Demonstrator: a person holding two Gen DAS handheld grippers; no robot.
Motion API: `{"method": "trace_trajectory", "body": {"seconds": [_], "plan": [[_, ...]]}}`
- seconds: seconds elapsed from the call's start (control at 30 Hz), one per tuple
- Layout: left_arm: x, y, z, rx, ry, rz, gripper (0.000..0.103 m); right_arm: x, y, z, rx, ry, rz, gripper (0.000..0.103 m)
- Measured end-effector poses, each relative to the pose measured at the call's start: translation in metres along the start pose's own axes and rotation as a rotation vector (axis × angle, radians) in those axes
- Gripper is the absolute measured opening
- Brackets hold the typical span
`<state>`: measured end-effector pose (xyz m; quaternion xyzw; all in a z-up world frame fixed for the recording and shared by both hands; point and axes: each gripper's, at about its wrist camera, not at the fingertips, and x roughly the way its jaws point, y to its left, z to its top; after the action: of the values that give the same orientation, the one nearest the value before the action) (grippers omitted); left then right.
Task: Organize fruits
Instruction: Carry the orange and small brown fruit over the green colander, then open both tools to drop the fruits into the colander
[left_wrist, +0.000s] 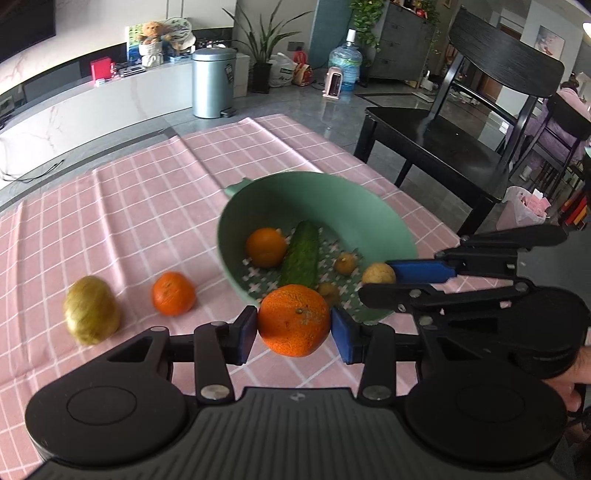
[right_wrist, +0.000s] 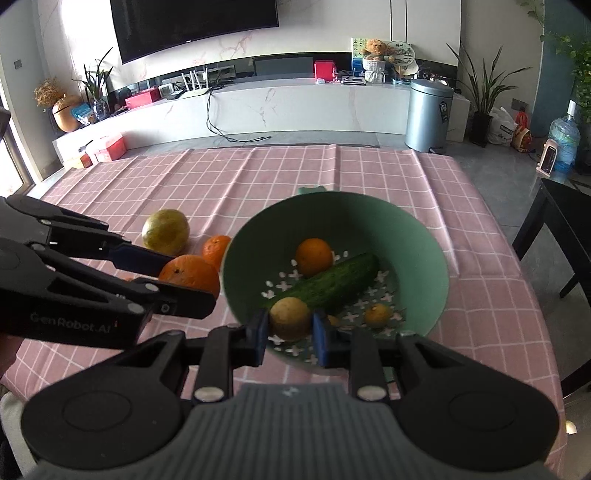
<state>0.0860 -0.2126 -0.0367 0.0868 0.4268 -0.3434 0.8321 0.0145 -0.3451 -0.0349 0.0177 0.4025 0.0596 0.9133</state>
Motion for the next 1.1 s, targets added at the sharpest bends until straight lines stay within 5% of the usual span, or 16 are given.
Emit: {"method": "trace_trajectory", "body": {"seconds": [0.57,1.1], "plan": [[0.074,-0.029,0.018,0.035,0.097,-0.073,0.049,0.044,-0.059,0.006,-0.135,0.110,-0.016,0.021],[0.081,-0.025,0.015,-0.001,0.139,-0.056,0.051,0.051,-0.057,0.005,-0.142,0.110,-0.031,0.022]]}}
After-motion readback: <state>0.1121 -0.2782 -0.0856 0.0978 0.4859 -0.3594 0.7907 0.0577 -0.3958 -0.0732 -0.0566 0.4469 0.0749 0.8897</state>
